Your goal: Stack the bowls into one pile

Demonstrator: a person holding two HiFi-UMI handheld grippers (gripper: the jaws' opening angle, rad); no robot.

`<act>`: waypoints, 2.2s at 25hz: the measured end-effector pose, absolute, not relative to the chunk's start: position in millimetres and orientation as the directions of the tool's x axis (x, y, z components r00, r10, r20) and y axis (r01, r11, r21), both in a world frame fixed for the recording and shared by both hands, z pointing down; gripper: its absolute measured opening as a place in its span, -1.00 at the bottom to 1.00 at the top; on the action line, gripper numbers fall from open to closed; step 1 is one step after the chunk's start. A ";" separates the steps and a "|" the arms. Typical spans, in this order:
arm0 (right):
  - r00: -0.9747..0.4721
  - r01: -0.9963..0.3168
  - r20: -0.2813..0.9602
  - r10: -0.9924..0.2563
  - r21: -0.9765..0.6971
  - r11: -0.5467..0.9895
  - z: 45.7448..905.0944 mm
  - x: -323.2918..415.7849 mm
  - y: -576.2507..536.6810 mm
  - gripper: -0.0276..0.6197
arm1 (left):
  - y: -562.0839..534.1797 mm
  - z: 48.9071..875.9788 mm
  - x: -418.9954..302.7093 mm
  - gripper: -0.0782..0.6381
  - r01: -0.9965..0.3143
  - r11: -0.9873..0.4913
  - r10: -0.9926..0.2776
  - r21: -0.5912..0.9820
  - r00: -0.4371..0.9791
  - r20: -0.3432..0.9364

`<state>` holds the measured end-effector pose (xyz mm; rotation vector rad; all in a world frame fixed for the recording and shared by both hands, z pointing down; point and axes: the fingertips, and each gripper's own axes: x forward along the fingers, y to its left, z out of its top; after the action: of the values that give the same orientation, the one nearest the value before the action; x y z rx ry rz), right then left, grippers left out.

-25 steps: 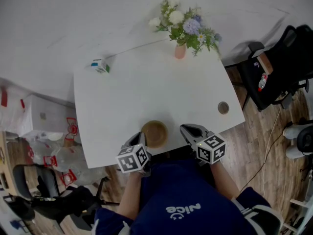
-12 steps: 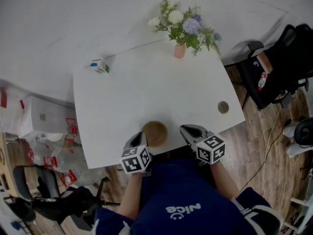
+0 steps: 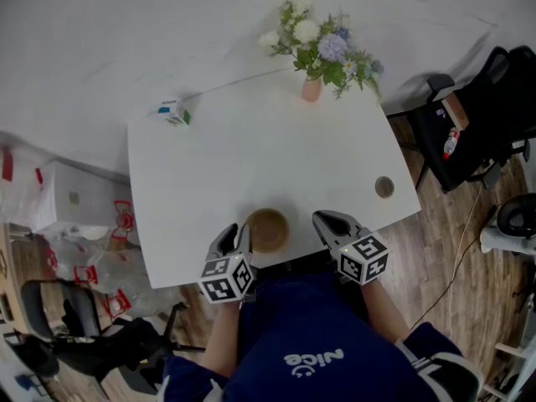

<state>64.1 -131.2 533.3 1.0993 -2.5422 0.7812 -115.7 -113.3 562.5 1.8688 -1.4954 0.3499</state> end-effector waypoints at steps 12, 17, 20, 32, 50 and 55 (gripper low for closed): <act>-0.504 -0.856 0.326 -0.800 -0.068 0.512 491.0 90.1 -158.2 -0.81 | -116.9 460.2 -95.7 -0.48 -0.927 -0.323 -0.918 0.191 0.356 0.173; -0.460 -0.880 0.332 -0.824 -0.045 0.473 492.0 106.3 -165.5 -0.81 | -118.5 453.9 -110.4 -0.48 -0.940 -0.294 -0.936 0.174 0.320 0.148; -0.448 -0.886 0.334 -0.829 -0.038 0.463 492.0 110.3 -169.8 -0.81 | -120.5 455.3 -114.4 -0.48 -0.941 -0.289 -0.937 0.175 0.316 0.151; -0.498 -0.850 0.343 -0.796 -0.013 0.526 486.2 88.0 -175.9 -0.85 | -123.3 456.2 -122.0 -0.73 -0.929 -0.283 -0.933 0.238 0.325 0.156; -0.520 -0.827 0.353 -0.778 0.018 0.561 483.2 79.4 -171.5 -0.85 | -114.1 459.9 -126.4 -0.73 -0.930 -0.292 -0.929 0.223 0.331 0.167; -0.528 -0.820 0.352 -0.773 0.023 0.571 482.2 79.8 -164.2 -0.85 | -108.3 460.6 -123.5 -0.73 -0.930 -0.291 -0.929 0.227 0.331 0.166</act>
<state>79.8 -164.2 482.2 1.3036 -2.4836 0.2082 -123.5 -108.3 460.6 2.3185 -1.6689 0.0036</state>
